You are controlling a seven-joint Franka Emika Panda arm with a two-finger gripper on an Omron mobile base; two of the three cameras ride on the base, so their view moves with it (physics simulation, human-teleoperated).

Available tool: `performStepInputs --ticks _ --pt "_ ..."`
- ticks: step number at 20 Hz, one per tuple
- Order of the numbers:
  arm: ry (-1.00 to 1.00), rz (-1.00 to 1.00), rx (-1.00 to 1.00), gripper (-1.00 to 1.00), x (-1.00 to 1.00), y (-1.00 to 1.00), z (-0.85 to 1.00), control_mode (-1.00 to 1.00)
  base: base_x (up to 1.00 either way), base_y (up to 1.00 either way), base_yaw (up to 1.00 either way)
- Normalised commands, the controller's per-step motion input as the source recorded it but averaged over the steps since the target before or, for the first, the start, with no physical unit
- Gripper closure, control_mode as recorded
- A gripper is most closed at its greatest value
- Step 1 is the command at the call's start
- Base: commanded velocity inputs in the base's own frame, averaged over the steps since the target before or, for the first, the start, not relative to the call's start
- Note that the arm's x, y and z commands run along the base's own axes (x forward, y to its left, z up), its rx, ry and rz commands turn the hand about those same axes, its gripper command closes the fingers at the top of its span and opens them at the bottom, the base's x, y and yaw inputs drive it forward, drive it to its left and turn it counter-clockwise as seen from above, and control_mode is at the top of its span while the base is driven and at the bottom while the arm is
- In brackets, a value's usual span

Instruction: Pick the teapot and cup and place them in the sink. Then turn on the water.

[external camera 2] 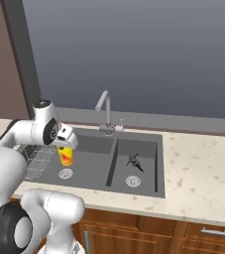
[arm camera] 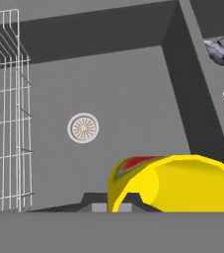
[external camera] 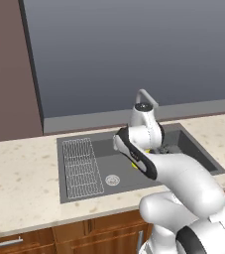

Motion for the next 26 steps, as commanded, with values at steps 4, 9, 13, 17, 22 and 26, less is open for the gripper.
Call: performStepInputs --ticks 4,9,13,17,22,26 --pt "0.00 -0.07 -0.01 1.00 0.45 0.02 -0.17 -1.00 0.00 0.00 0.00" --pt "0.00 -0.07 0.00 1.00 0.34 0.01 -0.31 -1.00 0.00 0.00 0.00" --pt "0.00 -0.06 -0.01 1.00 0.42 0.00 -0.41 -1.00 0.00 0.00 0.00" --pt "-0.01 -0.05 -0.05 1.00 0.46 0.00 -0.55 -1.00 0.00 0.00 0.00" --pt "0.00 -0.03 -0.04 1.00 0.40 0.00 -0.45 -1.00 0.00 0.00 0.00" --pt "0.00 -0.02 -0.02 1.00 0.35 -0.07 -0.34 -1.00 0.00 0.00 0.00"
